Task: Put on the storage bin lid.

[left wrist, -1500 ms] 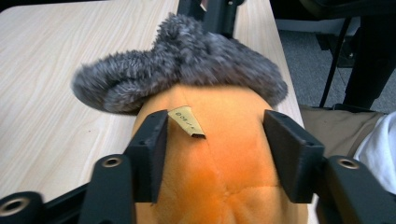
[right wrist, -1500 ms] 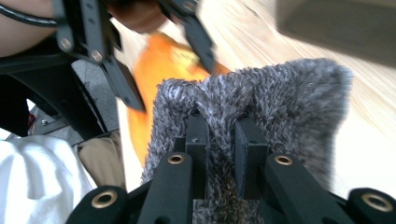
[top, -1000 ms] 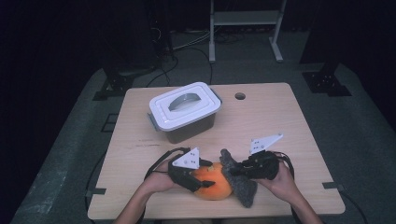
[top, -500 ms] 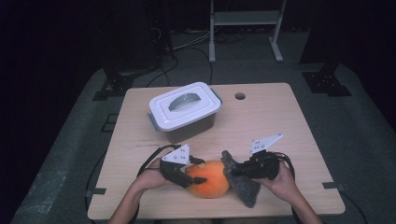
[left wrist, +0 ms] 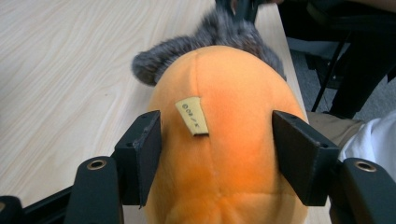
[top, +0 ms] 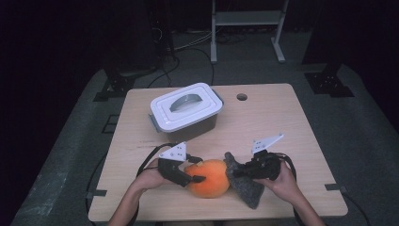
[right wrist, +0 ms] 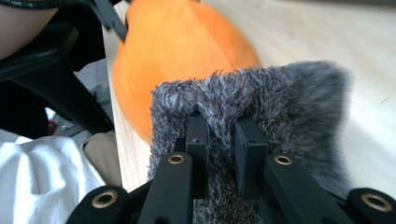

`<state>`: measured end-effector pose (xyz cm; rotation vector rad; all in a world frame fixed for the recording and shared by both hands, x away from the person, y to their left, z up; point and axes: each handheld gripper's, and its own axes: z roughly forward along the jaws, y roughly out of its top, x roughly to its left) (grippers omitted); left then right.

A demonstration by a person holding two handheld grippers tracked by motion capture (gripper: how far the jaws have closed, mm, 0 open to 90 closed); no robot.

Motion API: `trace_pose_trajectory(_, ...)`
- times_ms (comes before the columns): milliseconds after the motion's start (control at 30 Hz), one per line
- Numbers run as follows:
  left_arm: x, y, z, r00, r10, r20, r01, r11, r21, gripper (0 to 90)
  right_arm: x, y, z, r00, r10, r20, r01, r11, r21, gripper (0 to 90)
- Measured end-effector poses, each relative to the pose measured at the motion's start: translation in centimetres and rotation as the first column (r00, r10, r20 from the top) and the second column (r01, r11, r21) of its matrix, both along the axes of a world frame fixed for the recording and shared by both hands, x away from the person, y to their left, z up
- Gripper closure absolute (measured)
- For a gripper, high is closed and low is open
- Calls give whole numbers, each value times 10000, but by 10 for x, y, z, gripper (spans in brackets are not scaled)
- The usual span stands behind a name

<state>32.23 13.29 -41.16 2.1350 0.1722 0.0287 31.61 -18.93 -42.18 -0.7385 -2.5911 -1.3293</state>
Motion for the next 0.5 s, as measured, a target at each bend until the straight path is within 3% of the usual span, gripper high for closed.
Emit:
trace_pose_trajectory(67, 1, 2, 0, 10000, 53, -53, -53, 10000, -46, 346, 1, -1, -3, 9999, -3, -163, 0, 9999, -161, 777)
trace_pose_trajectory(167, 0, 1, 0, 10000, 21, -85, -21, 10000, -56, 344, 0, -4, 0, 9999, -120, -8, 120, 9995, -295, 777)
trace_pose_trajectory(233, -1, -1, 0, 10000, -36, -74, 36, 10000, -46, 345, -2, -4, 7, 9993, -212, 297, 215, 9997, -102, 776)
trace_pose_trajectory(300, -3, -8, 0, 9998, -203, 18, 203, 9998, -35, 345, -5, -3, 17, 9979, -252, 588, 225, 9987, 460, 776)
trace_pose_trajectory(367, -6, -15, 0, 9993, -345, 138, 345, 9994, 14, 343, -8, 0, 23, 9963, -132, 852, 70, 9973, 724, 776)
trace_pose_trajectory(500, -8, -16, 1, 9992, -357, 179, 355, 9993, 73, 332, -8, 7, 14, 9972, 155, 725, -170, 9996, 204, 772)
